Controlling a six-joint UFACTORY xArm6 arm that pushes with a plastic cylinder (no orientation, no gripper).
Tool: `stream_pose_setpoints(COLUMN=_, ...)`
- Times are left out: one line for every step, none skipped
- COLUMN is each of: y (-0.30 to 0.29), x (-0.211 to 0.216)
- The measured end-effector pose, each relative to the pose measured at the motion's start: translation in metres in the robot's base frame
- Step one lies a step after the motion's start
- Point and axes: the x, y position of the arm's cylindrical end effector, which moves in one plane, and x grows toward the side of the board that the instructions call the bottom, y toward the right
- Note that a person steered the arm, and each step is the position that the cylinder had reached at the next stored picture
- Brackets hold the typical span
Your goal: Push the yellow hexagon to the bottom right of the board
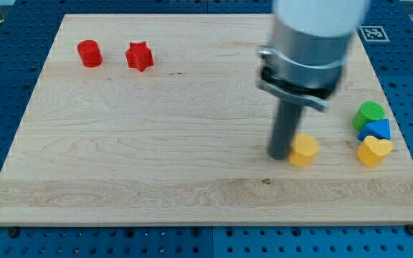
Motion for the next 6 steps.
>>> stream_pose_setpoints(y=0.065, x=0.021)
stream_pose_setpoints(y=0.037, x=0.021)
stream_pose_setpoints(y=-0.017, x=0.007)
stream_pose_setpoints(y=-0.012, x=-0.035)
stream_pose_setpoints(y=0.035, x=-0.047)
stream_pose_setpoints(y=0.075, x=-0.040)
